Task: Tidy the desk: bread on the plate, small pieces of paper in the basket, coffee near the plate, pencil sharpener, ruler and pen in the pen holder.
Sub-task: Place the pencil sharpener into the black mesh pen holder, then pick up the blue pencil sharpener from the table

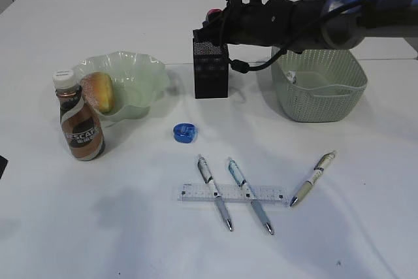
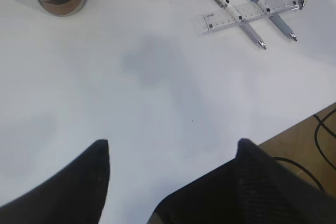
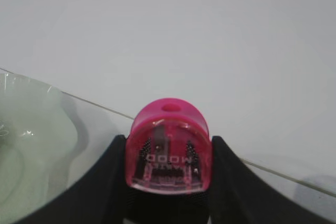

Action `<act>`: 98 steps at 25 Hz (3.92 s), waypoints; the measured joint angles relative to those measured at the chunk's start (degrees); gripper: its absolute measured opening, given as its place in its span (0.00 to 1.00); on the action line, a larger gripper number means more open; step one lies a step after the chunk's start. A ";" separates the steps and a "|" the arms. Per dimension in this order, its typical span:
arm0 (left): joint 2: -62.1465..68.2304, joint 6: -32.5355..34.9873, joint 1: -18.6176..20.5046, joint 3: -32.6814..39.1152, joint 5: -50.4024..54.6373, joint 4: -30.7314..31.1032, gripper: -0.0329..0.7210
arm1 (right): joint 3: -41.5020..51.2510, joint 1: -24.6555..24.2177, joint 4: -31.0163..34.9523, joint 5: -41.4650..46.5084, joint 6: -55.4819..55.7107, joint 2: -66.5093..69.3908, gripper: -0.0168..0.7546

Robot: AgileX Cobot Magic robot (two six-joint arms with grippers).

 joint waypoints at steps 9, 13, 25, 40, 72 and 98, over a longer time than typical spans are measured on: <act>0.00 0.00 0.00 0.00 -0.20 -0.10 0.74 | -1.23 0.89 0.00 -3.41 0.11 3.78 0.43; 0.00 0.00 0.00 0.00 -0.20 -0.20 0.74 | -1.23 1.08 0.00 -4.50 0.11 3.86 0.43; 0.00 0.00 0.00 0.00 -0.20 -0.20 0.74 | -2.10 1.22 0.09 -5.67 0.21 6.07 0.43; 0.00 0.00 0.00 0.00 -0.20 -0.20 0.74 | -2.19 1.24 -1.07 -7.79 0.21 6.58 0.48; 0.00 0.00 0.00 0.00 -0.20 0.13 0.73 | -2.19 1.24 -1.84 20.62 -3.09 -5.91 0.58; 0.00 0.00 0.00 0.00 -0.10 0.57 0.73 | -2.36 1.24 12.73 50.48 -55.13 -1.47 0.58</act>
